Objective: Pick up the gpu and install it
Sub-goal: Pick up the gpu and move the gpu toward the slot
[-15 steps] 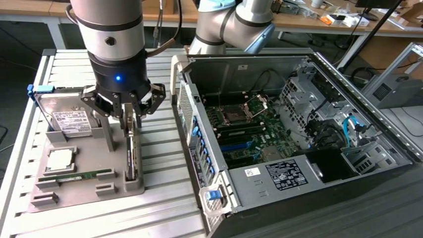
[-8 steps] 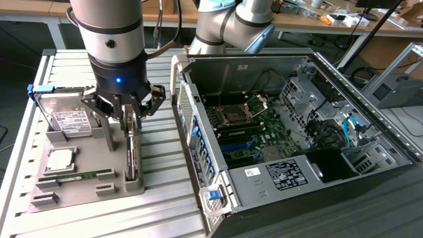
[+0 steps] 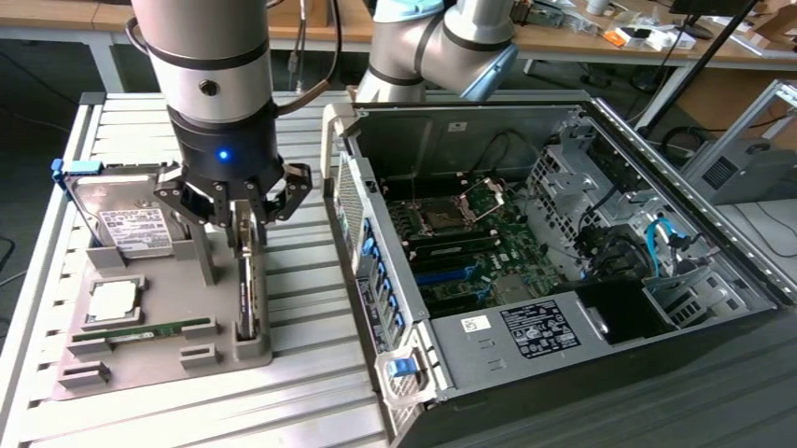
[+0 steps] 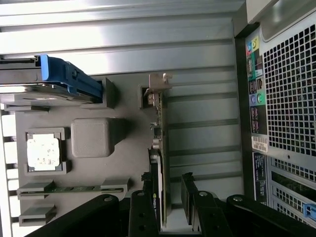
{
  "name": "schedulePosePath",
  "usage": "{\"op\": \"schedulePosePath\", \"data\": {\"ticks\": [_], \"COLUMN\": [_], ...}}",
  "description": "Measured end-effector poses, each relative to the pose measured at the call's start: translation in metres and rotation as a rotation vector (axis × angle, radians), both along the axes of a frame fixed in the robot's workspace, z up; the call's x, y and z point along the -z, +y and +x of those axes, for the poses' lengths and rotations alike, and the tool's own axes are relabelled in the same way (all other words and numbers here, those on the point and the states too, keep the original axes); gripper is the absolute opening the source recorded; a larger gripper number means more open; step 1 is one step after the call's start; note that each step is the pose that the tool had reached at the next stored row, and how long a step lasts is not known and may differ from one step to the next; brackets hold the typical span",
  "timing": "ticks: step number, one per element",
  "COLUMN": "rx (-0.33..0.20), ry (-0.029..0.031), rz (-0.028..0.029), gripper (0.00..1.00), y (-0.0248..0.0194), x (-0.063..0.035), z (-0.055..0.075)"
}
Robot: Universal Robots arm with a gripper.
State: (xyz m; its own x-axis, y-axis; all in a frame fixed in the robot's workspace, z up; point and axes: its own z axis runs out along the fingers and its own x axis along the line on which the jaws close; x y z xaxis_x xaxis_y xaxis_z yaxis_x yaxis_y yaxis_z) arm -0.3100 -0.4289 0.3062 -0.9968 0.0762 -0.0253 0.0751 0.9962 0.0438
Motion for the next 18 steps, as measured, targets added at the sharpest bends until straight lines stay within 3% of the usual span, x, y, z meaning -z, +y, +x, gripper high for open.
{"op": "schedulePosePath", "data": {"ticks": [18], "rx": [0.0], "ry": [0.0001], "rz": [-0.0001], "gripper": [0.36], "y": [-0.0009], "x": [0.0073], "z": [-0.0001]}}
